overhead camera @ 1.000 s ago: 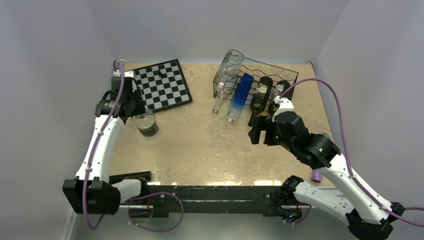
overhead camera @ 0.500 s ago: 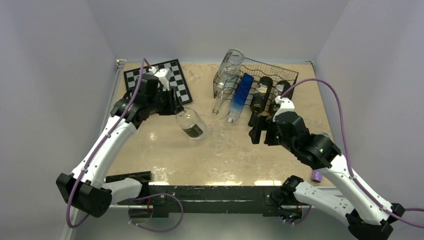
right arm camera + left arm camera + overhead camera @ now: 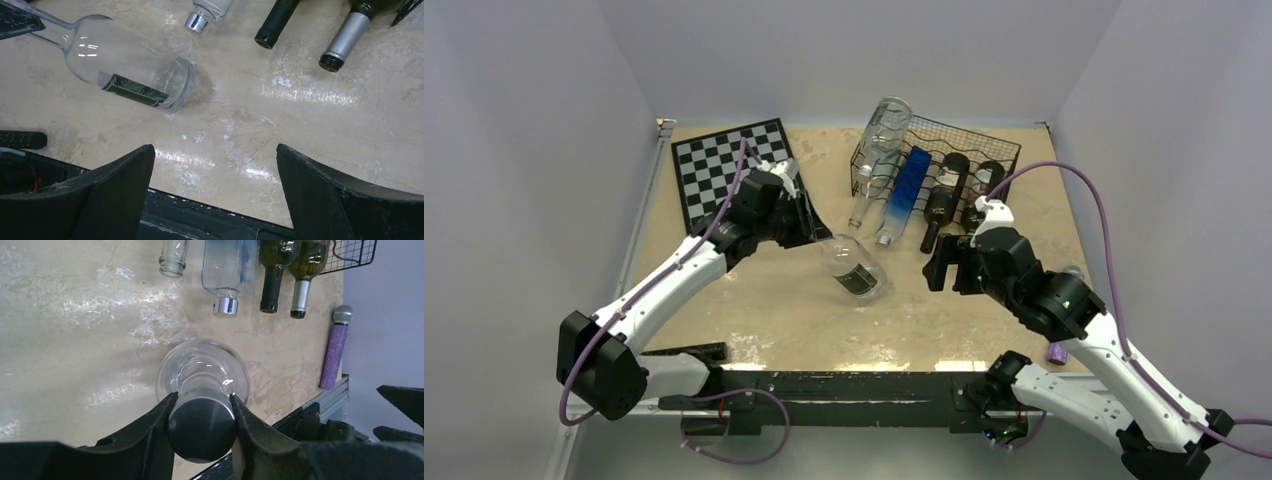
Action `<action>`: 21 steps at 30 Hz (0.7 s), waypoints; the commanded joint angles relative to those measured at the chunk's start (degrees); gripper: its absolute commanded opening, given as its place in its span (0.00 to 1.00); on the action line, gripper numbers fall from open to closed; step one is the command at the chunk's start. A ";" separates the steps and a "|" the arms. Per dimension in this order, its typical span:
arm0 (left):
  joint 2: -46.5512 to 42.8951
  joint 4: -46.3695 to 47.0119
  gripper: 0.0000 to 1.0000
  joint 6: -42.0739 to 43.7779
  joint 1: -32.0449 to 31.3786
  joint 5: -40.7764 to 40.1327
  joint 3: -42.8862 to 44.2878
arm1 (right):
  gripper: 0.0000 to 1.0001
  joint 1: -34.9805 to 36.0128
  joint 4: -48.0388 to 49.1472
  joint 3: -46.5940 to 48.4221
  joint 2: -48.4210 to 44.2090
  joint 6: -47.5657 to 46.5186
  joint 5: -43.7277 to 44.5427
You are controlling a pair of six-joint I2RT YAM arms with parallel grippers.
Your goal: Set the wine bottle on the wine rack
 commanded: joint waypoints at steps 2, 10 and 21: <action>-4.79 19.11 0.00 -11.04 -1.73 -0.75 -4.65 | 0.96 -0.14 2.15 -0.47 -0.03 1.28 -0.04; -8.76 25.10 0.00 -4.47 -4.55 1.62 -12.57 | 0.96 -0.14 3.12 -0.65 0.95 1.29 -0.83; -15.50 20.75 0.00 7.85 -7.46 0.20 -21.55 | 0.96 -0.12 4.20 -0.83 2.70 0.23 -1.87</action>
